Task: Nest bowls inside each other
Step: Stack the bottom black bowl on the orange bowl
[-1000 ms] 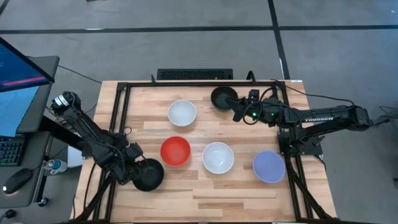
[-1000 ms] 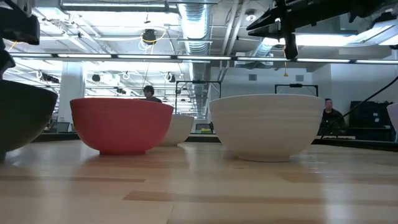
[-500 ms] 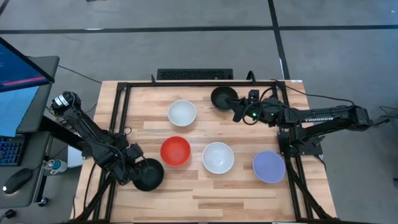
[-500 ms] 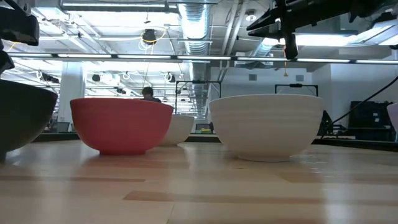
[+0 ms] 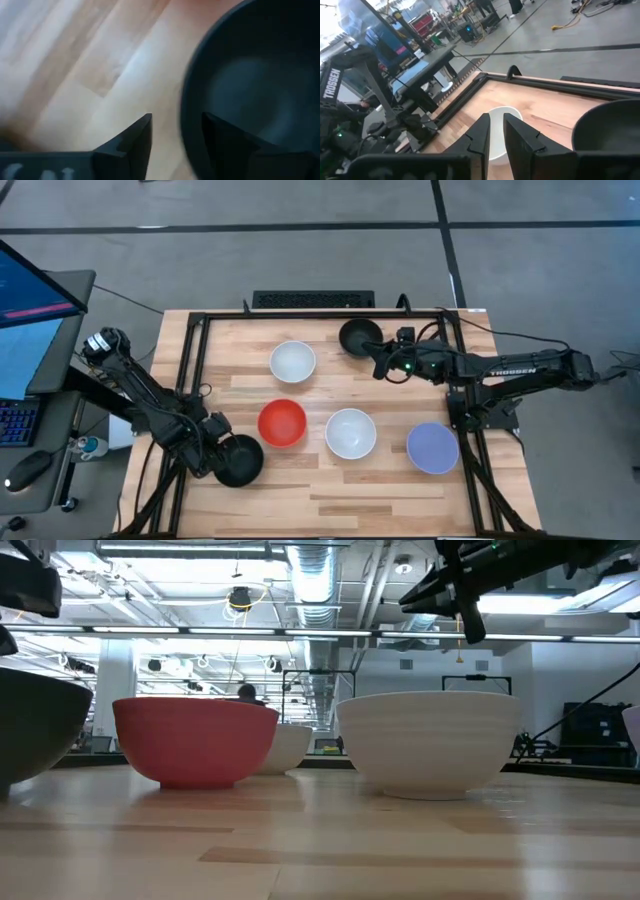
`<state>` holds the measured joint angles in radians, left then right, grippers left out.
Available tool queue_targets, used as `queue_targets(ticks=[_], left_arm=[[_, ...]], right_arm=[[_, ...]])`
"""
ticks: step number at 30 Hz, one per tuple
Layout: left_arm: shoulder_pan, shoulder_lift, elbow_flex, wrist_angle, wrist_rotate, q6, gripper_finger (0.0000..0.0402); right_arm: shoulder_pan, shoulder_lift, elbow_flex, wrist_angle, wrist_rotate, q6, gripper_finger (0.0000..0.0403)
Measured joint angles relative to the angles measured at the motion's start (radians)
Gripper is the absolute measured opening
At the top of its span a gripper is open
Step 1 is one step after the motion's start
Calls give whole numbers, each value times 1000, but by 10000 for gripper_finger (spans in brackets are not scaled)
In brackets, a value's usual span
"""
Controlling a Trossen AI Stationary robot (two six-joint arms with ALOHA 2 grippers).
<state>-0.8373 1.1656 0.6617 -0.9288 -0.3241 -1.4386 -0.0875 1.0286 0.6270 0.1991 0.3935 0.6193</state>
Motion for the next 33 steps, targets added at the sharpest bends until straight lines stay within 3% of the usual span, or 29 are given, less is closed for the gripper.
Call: queue_targets(ticks=[10, 20, 33], left_arm=[[56, 0, 0, 30, -4, 1, 18], [64, 0, 0, 26, -89, -89, 27], [65, -1, 0, 29, 48, 42, 12]], right_arm=[[0, 0, 0, -5, 0, 0, 77], [0, -3, 0, -2, 0, 1, 77], [-48, -3, 0, 26, -4, 43, 77]])
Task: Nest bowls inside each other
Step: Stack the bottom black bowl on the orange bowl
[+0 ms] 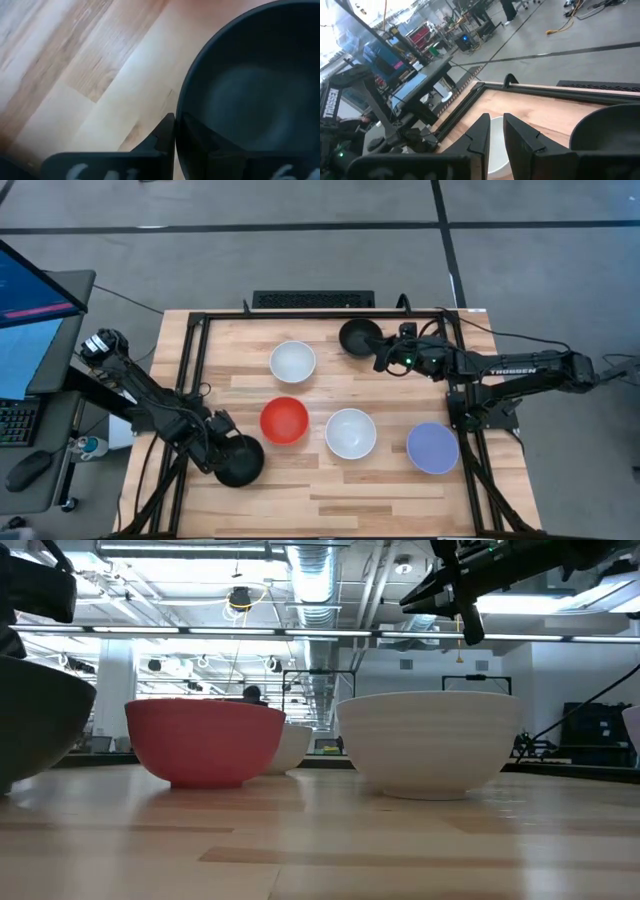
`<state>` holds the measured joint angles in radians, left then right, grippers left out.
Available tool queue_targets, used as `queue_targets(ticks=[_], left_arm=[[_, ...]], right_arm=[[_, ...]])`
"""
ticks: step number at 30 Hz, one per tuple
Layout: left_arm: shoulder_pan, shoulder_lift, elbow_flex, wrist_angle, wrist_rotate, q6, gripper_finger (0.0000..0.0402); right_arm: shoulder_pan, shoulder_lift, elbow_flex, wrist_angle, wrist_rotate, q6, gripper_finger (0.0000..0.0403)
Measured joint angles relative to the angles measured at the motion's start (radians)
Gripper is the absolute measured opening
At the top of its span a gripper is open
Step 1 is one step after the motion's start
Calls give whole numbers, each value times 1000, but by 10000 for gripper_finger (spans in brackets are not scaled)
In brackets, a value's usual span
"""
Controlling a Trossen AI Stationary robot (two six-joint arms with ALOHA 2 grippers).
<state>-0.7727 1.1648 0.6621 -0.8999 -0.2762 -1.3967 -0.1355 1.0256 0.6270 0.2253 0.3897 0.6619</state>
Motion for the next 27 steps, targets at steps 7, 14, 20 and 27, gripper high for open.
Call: queue_targets(ticks=[7, 14, 20, 27], left_arm=[[0, -1, 2, 4, 24, 5, 4], [65, 1, 58, -19, 96, 90, 2], [221, 1, 203, -157, 64, 236, 1], [396, 1, 353, -266, 25, 414, 1]], right_arm=[[-1, 0, 0, -5, 0, 0, 77], [-23, 0, 0, -51, -6, 1, 77], [-56, 0, 0, -164, -59, 18, 77], [-63, 0, 0, -188, -79, 44, 77]])
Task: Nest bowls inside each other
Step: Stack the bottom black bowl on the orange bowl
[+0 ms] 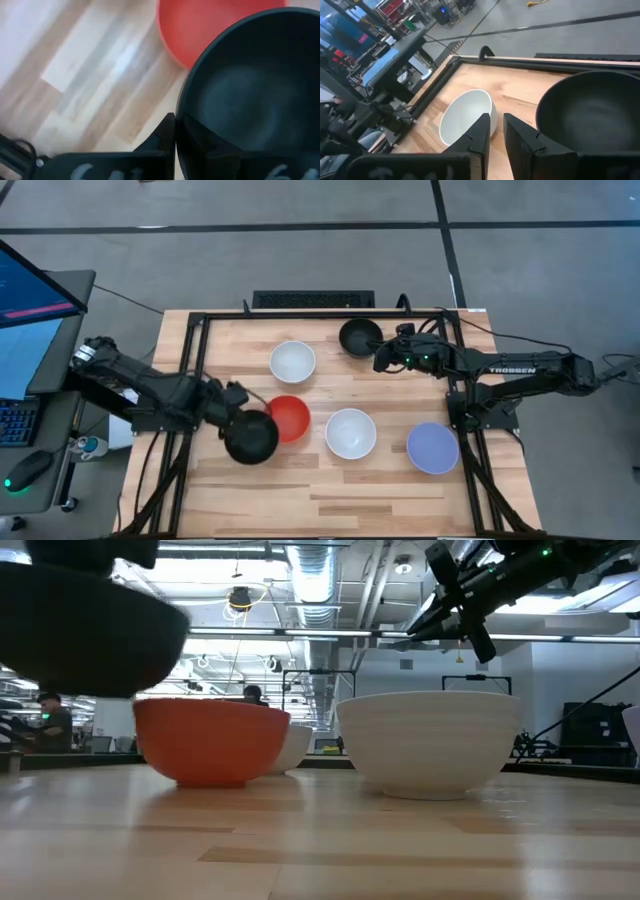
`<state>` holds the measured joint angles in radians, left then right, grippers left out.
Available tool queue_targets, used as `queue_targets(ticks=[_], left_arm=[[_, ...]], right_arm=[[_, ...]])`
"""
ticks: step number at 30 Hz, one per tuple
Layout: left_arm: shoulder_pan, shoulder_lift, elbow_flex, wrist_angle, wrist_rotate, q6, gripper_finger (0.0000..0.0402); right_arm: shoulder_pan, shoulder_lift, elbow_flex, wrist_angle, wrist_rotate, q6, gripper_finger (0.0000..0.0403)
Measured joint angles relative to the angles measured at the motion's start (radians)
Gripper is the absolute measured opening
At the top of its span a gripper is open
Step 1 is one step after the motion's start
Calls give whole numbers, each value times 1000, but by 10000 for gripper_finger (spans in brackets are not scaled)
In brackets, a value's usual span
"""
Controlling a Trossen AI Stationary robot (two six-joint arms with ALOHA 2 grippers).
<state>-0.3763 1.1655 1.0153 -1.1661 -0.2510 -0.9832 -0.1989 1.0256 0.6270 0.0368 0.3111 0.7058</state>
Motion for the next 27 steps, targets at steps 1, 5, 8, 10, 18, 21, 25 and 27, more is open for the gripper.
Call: queue_targets(ticks=[1, 5, 8, 10, 18, 21, 25, 27], left_arm=[[21, -1, 7, 1, -1, 20, 0], [115, 10, 6, 29, -9, 103, 0], [175, 42, 7, 68, 21, 162, 0], [204, 71, 7, 107, 47, 205, 0], [298, 220, 11, 236, 110, 361, 0], [309, 245, 47, 277, 93, 405, 0], [334, 245, 65, 334, 46, 456, 0], [353, 244, 65, 337, 45, 469, 0]], right_arm=[[0, 0, 0, 0, 0, -3, 77], [0, 0, 0, 0, 0, -5, 77], [0, 0, 0, 1, 0, -6, 77], [0, 0, 0, 0, 0, -6, 77], [0, 0, 0, 0, 0, -6, 77], [0, 0, 0, -1, 0, -6, 77], [0, 0, 0, -3, 0, -6, 77], [0, 0, 0, -1, 0, -6, 77]])
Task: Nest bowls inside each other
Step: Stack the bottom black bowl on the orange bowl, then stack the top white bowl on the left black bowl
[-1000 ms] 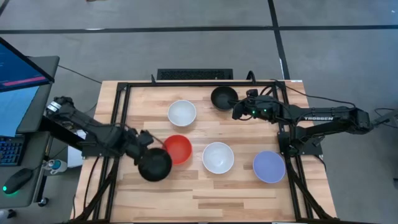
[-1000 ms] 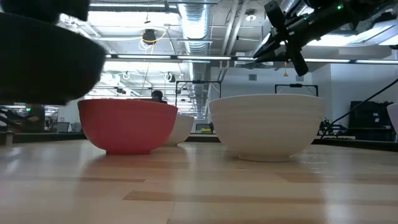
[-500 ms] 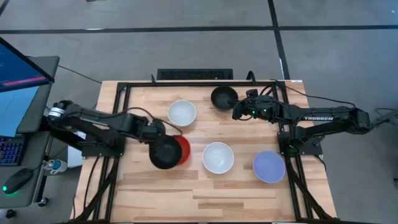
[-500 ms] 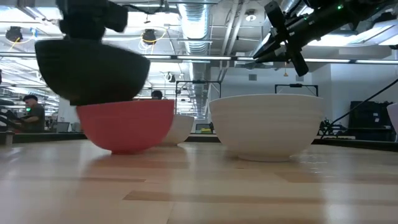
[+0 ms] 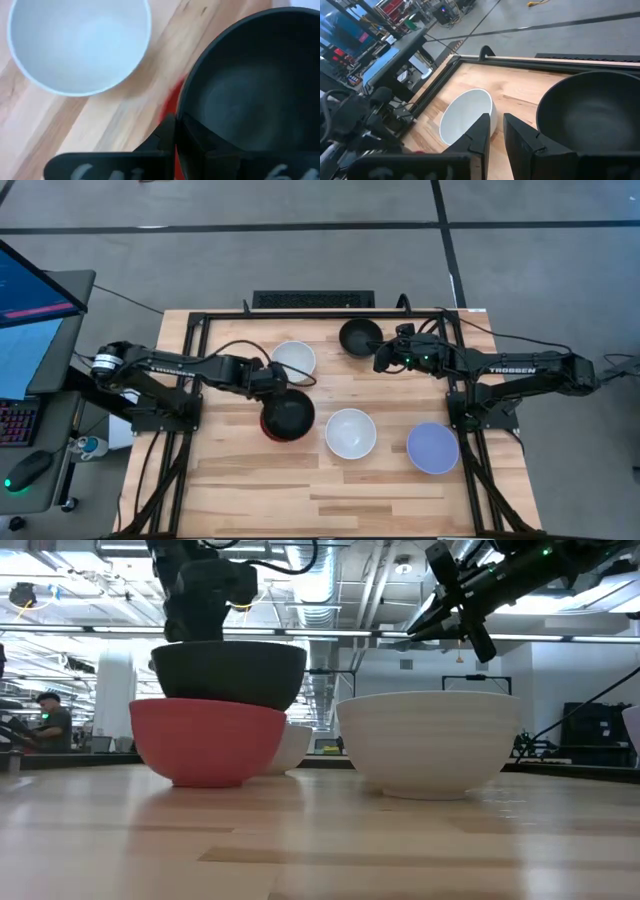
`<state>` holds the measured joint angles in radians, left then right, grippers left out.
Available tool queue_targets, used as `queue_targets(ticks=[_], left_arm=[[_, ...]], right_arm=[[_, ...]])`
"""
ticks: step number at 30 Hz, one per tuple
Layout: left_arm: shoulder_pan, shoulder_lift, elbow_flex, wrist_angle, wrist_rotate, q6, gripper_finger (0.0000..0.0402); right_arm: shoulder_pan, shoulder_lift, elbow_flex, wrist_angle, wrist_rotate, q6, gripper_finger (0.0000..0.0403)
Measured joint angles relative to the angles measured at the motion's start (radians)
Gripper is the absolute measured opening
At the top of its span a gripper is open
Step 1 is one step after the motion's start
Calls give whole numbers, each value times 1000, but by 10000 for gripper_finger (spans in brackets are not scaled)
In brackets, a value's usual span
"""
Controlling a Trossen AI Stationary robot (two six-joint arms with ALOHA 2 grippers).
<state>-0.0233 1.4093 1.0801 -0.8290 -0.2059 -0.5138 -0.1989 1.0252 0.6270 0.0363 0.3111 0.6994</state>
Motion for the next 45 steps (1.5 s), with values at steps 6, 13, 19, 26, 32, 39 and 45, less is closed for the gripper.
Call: queue_targets(ticks=[6, 13, 19, 26, 32, 39, 45], left_arm=[[6, 0, -22, -8, 11, 15, 0], [15, 0, -46, -13, 19, 14, 0], [30, 0, -89, 19, 59, 23, 12], [23, 1, -98, 99, 72, 8, 50], [23, 1, -99, 72, 62, 7, 88], [24, 1, -80, 61, 64, 5, 109], [53, -3, 7, 25, 48, 98, 110]], right_arm=[[0, 0, 0, 1, 0, 0, 77], [0, 0, 0, 1, 0, 0, 77], [0, 0, 0, 1, 0, 5, 77], [0, 0, 0, 1, 0, 8, 88], [0, 0, 0, 1, 0, 8, 116], [0, 0, 0, 1, 0, 8, 143], [-29, 0, 0, 1, -6, 8, 164]])
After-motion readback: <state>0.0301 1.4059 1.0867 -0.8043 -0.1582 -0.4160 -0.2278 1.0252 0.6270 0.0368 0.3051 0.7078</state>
